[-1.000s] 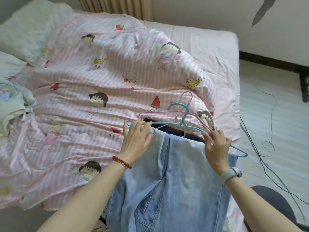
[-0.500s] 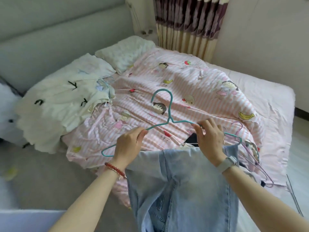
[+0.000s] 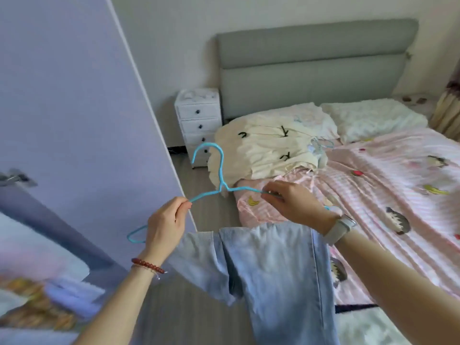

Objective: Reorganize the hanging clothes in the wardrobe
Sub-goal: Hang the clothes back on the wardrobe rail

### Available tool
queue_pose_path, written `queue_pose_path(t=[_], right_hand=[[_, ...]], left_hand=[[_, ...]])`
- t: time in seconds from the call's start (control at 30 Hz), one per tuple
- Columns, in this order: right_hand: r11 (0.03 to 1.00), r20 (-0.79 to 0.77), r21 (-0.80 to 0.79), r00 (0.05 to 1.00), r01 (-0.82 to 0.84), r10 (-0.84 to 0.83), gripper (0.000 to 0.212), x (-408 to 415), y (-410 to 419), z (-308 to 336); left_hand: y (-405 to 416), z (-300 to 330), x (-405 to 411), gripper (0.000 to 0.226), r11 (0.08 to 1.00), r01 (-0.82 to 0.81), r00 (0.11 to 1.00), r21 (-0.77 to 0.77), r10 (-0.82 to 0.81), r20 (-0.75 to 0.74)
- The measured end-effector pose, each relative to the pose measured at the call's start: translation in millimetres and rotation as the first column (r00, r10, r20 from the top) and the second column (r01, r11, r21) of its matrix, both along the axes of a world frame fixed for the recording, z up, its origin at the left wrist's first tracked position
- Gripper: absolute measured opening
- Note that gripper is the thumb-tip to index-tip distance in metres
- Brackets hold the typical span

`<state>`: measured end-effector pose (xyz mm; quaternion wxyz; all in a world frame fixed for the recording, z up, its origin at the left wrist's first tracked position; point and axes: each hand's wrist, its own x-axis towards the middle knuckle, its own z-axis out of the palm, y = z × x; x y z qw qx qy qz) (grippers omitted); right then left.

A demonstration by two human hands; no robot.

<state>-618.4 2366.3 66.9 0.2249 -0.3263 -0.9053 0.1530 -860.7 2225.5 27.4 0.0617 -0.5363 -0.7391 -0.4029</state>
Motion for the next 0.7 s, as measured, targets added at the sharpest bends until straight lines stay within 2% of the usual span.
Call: queue_pose_path(t=[0.13, 0.23, 0.27, 0.33, 0.4, 0.5, 0.7], right_hand=[[0.962, 0.111, -0.116, 0.96, -0.246, 0.258, 0.024, -68, -22, -25], [0.915, 0.083, -0.119, 0.915, -0.385, 0.395, 0.025, -108, -45, -39], [0.905, 0.071, -0.116, 0.905, -0.41, 0.42, 0.024, -121, -50, -39], [0.876, 0.059, -0.126, 0.878, -0.465, 0.475, 0.023, -146, -57, -34], [0.823, 0.023, -0.159, 0.832, -0.545, 0.555, 0.022, -174, -62, -23], [0.732, -0.013, -0.182, 0.746, -0.656, 0.665, 0.023, -215, -72, -8], [0.51, -0.014, -0.045, 0.511, -0.859, 0.86, 0.02, -271, -114, 7]], left_hand=[[-74, -12, -42, 0.024, 0.993, -0.109, 0.992, -0.04, 0.106, -0.065], [-121, -17, -61, 0.037, 0.979, -0.192, 0.977, -0.067, 0.184, -0.111], [-134, -17, -66, 0.038, 0.973, -0.22, 0.971, -0.072, 0.211, -0.113], [-157, -12, -73, 0.025, 0.949, -0.306, 0.947, -0.074, 0.296, -0.123], [-175, -8, -78, 0.017, 0.904, -0.425, 0.9, -0.049, 0.416, -0.131], [-201, -4, -78, 0.009, 0.817, -0.576, 0.817, 0.006, 0.576, -0.045], [-256, 22, -70, 0.012, 0.591, -0.802, 0.589, 0.083, 0.807, -0.045]])
